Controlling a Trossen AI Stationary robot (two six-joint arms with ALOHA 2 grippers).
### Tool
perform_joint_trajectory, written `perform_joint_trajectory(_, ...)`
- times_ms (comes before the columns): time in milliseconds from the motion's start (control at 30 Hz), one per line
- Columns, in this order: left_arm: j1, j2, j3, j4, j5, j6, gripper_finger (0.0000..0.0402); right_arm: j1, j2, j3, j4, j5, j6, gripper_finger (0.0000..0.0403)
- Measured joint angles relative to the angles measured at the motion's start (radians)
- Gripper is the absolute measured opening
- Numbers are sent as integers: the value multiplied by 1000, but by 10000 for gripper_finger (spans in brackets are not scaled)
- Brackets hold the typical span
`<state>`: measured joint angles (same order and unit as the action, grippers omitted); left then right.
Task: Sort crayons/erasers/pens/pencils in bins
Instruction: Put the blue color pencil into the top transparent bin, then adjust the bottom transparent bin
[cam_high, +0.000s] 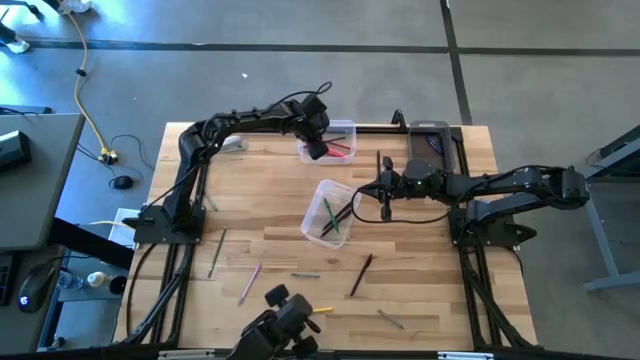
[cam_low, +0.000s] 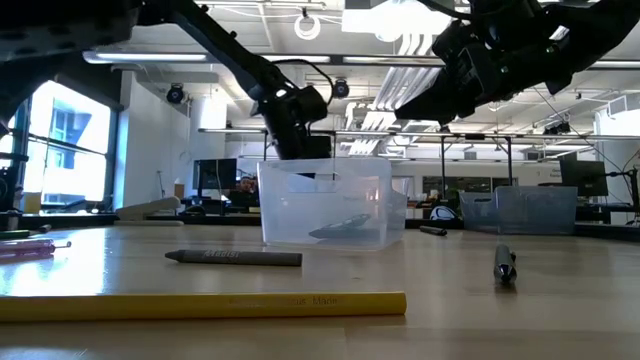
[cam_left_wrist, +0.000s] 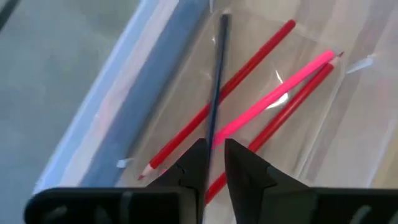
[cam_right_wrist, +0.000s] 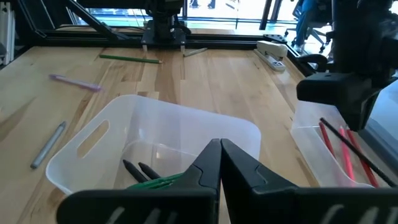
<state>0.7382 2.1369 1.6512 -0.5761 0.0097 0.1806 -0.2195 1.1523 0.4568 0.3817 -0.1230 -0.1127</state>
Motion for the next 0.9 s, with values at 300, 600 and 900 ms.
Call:
perform_joint_trajectory(300,-46,-143,-65,97,-47,-11,12,0,0,0,-5,0,-3,0)
perform_joint_trajectory(600,-166,-448,-494,462,-48,-105,1,0,0,-24,2,0,-49,0)
perform_joint_trajectory(900,-340,-724,-856,469,-73,-273,0,-18,8,20,-345,43,33,0)
